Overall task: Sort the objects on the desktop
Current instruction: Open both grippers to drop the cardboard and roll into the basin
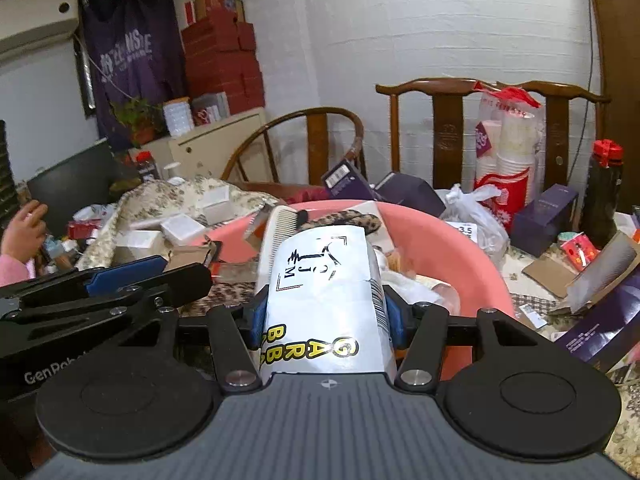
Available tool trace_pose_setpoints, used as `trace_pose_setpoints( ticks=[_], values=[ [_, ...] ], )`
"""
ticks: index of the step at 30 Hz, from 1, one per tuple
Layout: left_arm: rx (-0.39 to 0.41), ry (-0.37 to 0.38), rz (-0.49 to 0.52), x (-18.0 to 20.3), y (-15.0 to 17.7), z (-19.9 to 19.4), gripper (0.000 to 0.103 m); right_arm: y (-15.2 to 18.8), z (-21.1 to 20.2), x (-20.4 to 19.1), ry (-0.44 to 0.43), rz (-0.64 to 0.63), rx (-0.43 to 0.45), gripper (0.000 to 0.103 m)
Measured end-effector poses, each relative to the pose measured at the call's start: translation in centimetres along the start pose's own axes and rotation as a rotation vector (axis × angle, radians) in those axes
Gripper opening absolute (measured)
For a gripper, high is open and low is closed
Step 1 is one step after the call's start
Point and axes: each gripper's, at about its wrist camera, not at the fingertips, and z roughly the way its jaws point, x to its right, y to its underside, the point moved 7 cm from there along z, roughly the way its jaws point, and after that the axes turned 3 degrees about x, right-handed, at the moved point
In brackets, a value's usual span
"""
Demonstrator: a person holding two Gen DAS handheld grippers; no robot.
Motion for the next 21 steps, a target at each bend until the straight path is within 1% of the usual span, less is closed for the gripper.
trace_pose_setpoints(
  ticks=[6,7,8,9,11,12,13,14,15,19,21],
  values=[
    [-0.081,0.019,0.011,0.1,0.3,3.7,0.043,0.1,2.5,2.0,0.067,0.015,-0.036,0.061],
    [-0.099,0.008,0.008,-0.2,0.6,4.2,0.043,0.1,3.0,2.2,0.070,0.018,-0.047,0.062],
    [-0.116,-0.011,0.010,-0.7,0.9,4.7,0.039,0.3,3.5,2.2,0.068,0.017,-0.064,0.062],
    [-0.133,-0.022,0.021,-1.0,1.3,5.2,0.042,0.5,3.9,2.1,0.070,0.010,-0.076,0.062],
    [-0.144,-0.056,0.054,-1.6,2.0,5.5,0.037,0.6,4.5,1.2,0.075,-0.017,-0.085,0.063],
    [-0.143,-0.065,0.057,-1.9,2.1,5.5,0.035,0.7,4.9,0.6,0.095,-0.038,-0.087,0.063],
    [-0.146,-0.064,0.048,-2.4,2.2,5.5,0.026,0.7,5.2,0.2,0.111,-0.056,-0.087,0.063],
    [-0.151,-0.060,0.039,-2.7,2.0,5.4,0.023,0.7,5.6,-0.1,0.118,-0.065,-0.089,0.063],
    [-0.157,-0.055,0.032,-3.0,1.9,5.4,0.023,0.6,6.0,-0.5,0.120,-0.074,-0.095,0.063],
    [-0.177,-0.079,0.034,-4.1,1.5,6.2,0.023,0.2,7.6,-1.5,0.134,-0.130,-0.121,0.063],
    [-0.189,-0.081,0.012,-4.7,1.0,6.7,0.026,-0.1,8.5,-1.8,0.140,-0.175,-0.140,0.064]
  ],
)
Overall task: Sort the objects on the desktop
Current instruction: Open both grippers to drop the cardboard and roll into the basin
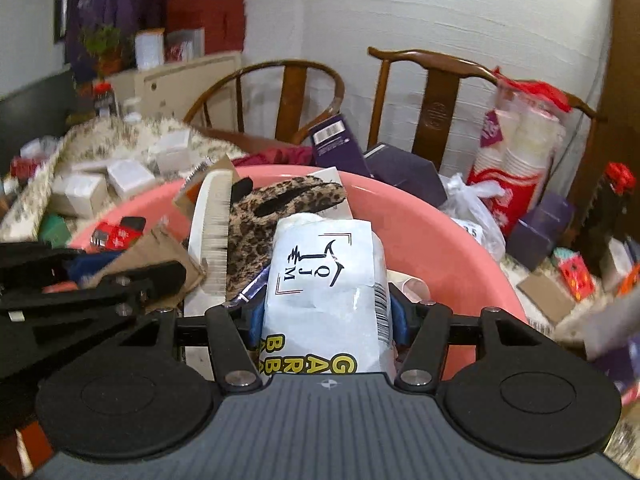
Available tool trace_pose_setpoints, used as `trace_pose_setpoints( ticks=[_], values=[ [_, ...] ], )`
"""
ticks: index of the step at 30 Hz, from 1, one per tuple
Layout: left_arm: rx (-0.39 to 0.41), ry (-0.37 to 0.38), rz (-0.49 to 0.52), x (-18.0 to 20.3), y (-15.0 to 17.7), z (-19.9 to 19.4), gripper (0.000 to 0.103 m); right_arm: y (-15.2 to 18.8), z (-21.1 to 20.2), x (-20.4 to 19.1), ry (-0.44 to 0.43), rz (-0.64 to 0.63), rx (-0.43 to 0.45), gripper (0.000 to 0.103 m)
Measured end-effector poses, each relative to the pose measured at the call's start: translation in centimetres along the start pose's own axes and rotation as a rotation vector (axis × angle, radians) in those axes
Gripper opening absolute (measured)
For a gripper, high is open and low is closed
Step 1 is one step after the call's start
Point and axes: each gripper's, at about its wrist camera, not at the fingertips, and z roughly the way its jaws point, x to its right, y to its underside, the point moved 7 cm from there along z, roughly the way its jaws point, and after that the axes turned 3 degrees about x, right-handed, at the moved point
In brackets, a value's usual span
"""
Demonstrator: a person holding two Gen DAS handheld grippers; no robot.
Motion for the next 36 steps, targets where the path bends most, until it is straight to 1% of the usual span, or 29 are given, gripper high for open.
trace_pose_setpoints(
  ticks=[1,2,3,4,6,7,9,10,11,13,15,18,21,22,23,24,25,26,28,30,33,35,36],
  values=[
    [-0.004,-0.004,-0.002,-0.1,-0.3,0.3,0.029,-0.1,0.4,-0.1,-0.002,-0.024,-0.008,0.066],
    [-0.012,-0.012,0.011,-0.1,-0.6,0.9,0.035,-0.1,0.9,-0.1,-0.003,-0.044,-0.030,0.067],
    [-0.027,-0.022,0.027,-0.1,-0.8,1.7,0.037,0.0,1.6,0.1,0.002,-0.052,-0.052,0.067],
    [-0.039,-0.040,0.041,0.1,-0.7,2.4,0.047,0.1,2.3,0.5,0.012,-0.054,-0.067,0.067],
    [-0.073,-0.103,0.100,0.6,-0.2,4.0,0.049,0.4,3.6,1.5,0.017,-0.018,-0.088,0.068],
    [-0.097,-0.106,0.114,0.7,-0.3,4.4,0.048,0.4,3.8,1.9,0.007,0.012,-0.097,0.067],
    [-0.116,-0.091,0.103,0.3,-0.5,5.0,0.054,0.3,3.9,2.1,0.003,0.010,-0.110,0.067],
    [-0.134,-0.099,0.105,-0.1,-0.5,5.3,0.051,0.3,3.9,1.9,0.004,-0.010,-0.110,0.067],
    [-0.148,-0.104,0.106,-0.4,-0.4,5.6,0.056,0.4,3.8,1.9,0.005,-0.016,-0.110,0.067],
    [-0.157,-0.087,0.097,-1.0,-0.1,5.7,0.061,0.6,3.6,1.9,0.008,-0.011,-0.112,0.067],
    [-0.163,-0.073,0.060,-1.5,0.0,5.6,0.062,0.9,3.3,2.0,0.011,-0.010,-0.117,0.067],
    [-0.165,-0.088,0.073,-1.3,0.0,5.7,0.064,0.9,2.9,2.1,0.012,-0.007,-0.135,0.071],
    [-0.155,-0.098,0.084,-1.0,-0.1,5.4,0.065,1.2,2.4,2.3,0.015,-0.003,-0.128,0.077],
    [-0.150,-0.102,0.082,-0.9,-0.2,5.1,0.066,1.2,2.3,2.6,0.017,0.009,-0.122,0.081],
    [-0.141,-0.099,0.094,-0.5,-0.2,4.7,0.070,1.2,2.3,2.8,0.022,0.021,-0.117,0.083],
    [-0.132,-0.099,0.115,-0.2,-0.2,4.3,0.071,1.2,2.1,3.0,0.022,0.031,-0.106,0.085],
    [-0.117,-0.102,0.129,0.1,-0.3,3.8,0.075,1.2,1.8,3.0,0.017,0.029,-0.097,0.085],
    [-0.102,-0.106,0.137,0.3,-0.3,3.3,0.075,1.2,1.5,2.9,0.012,0.017,-0.085,0.085],
    [-0.082,-0.091,0.134,0.6,-0.4,2.1,0.076,1.1,0.4,2.7,0.020,-0.018,-0.041,0.086],
    [-0.052,-0.062,0.115,0.6,-0.7,0.6,0.077,1.0,-1.2,2.4,0.020,-0.061,0.024,0.087],
    [-0.003,-0.023,0.091,0.5,-0.9,-2.2,0.082,0.7,-4.2,2.2,0.004,-0.096,0.112,0.090],
    [0.024,0.000,0.078,0.6,-0.8,-4.0,0.084,0.7,-6.2,2.2,-0.026,-0.094,0.152,0.091],
    [0.033,0.014,0.078,0.8,-0.5,-4.7,0.084,0.8,-7.1,2.2,-0.051,-0.083,0.169,0.094]
  ],
)
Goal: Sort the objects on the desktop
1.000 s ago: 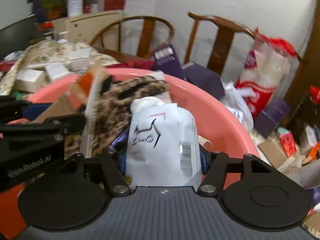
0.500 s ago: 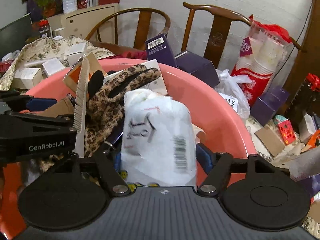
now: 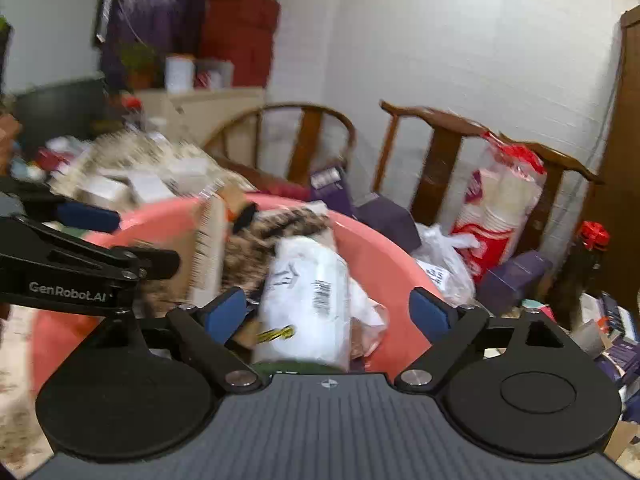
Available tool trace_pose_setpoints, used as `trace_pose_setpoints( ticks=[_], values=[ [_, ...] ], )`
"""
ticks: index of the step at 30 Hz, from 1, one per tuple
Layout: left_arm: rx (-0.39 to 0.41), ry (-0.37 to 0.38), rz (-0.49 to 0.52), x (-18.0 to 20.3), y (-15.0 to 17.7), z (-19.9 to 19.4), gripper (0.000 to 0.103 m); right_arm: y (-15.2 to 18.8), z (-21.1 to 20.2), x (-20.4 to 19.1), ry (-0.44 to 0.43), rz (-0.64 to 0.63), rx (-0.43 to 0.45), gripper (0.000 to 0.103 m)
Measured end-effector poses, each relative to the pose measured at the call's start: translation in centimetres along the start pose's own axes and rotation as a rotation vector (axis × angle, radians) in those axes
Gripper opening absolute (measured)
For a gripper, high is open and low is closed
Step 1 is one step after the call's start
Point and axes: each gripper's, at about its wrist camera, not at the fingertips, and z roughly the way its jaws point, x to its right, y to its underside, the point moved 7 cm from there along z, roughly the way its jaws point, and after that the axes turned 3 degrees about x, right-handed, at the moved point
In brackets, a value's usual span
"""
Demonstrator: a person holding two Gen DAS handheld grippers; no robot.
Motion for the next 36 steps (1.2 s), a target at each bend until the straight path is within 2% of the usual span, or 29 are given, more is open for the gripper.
trace_pose_setpoints(
  ticks=[5,9,11,13,17,22,25,29,36],
  values=[
    [-0.005,-0.008,0.024,1.4,1.5,-0.3,0.088,1.2,-2.6,-0.5,-0.051,0.036,0.044,0.095],
    [-0.072,-0.023,-0.001,2.1,3.2,2.1,0.089,2.7,-2.9,-0.4,-0.039,0.097,0.026,0.095],
    [-0.067,-0.088,0.039,2.3,3.9,2.8,0.090,3.7,-3.2,-0.5,-0.020,0.108,0.016,0.095],
    [-0.073,-0.115,0.052,2.4,4.4,2.7,0.090,4.6,-3.4,-0.5,-0.016,0.115,0.010,0.095],
    [-0.007,-0.090,0.028,3.0,4.5,0.1,0.092,5.2,-5.1,-0.2,-0.003,0.157,0.048,0.096],
    [0.112,-0.140,0.040,4.1,4.8,-4.3,0.102,6.1,-7.6,0.3,0.021,0.219,0.116,0.101],
    [0.154,-0.157,0.035,4.4,5.6,-6.8,0.103,6.8,-9.3,0.2,0.029,0.217,0.141,0.102],
    [0.159,-0.150,0.000,4.5,7.5,-9.5,0.103,8.2,-11.6,0.2,0.058,0.216,0.176,0.102],
    [0.117,-0.167,-0.043,4.1,11.5,-11.2,0.103,11.6,-13.4,-0.4,0.077,0.212,0.155,0.102]
  ],
)
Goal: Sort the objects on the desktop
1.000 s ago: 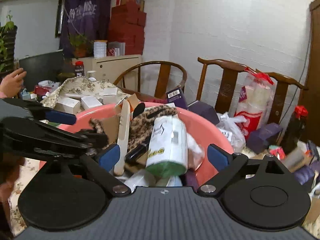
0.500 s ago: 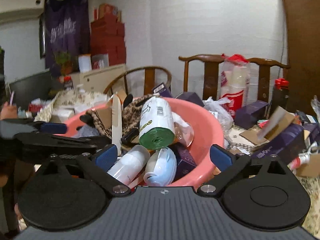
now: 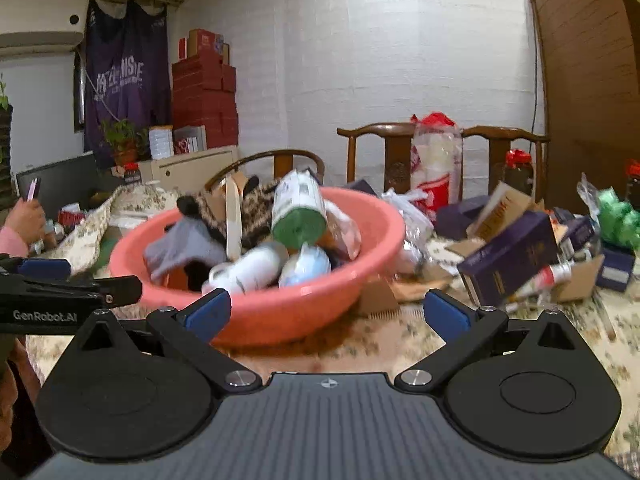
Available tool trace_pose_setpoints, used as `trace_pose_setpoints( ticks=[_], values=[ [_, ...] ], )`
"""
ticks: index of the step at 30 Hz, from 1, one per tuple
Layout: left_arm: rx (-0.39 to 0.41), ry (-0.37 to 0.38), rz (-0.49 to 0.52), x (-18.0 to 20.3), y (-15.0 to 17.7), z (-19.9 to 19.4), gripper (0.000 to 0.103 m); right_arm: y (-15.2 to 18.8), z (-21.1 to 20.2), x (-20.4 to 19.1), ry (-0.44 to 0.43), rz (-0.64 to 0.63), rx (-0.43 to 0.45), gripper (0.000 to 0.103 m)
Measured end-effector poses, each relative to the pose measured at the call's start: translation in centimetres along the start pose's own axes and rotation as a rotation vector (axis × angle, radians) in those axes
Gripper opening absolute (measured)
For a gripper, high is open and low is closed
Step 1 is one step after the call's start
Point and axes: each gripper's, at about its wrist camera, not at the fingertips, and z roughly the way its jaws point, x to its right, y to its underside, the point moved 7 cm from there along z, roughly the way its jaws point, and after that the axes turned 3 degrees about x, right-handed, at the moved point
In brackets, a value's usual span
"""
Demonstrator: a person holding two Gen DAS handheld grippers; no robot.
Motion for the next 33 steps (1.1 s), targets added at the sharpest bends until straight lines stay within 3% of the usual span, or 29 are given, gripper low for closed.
trace_pose_setpoints(
  ticks=[4,9,14,33],
  values=[
    [-0.034,-0.011,-0.004,-0.4,1.9,0.2,0.103,2.1,0.0,-0.2,0.012,-0.017,-0.058,0.102],
    [-0.049,-0.023,-0.012,-0.9,3.4,0.5,0.103,3.5,0.1,-0.8,0.038,-0.038,-0.065,0.102],
    [-0.064,-0.010,-0.012,-0.6,4.2,1.1,0.103,4.3,0.1,-1.5,0.075,-0.090,-0.045,0.102],
    [-0.099,-0.010,-0.027,-0.9,5.9,3.5,0.103,5.3,1.9,-2.2,0.060,-0.091,-0.080,0.102]
  ],
)
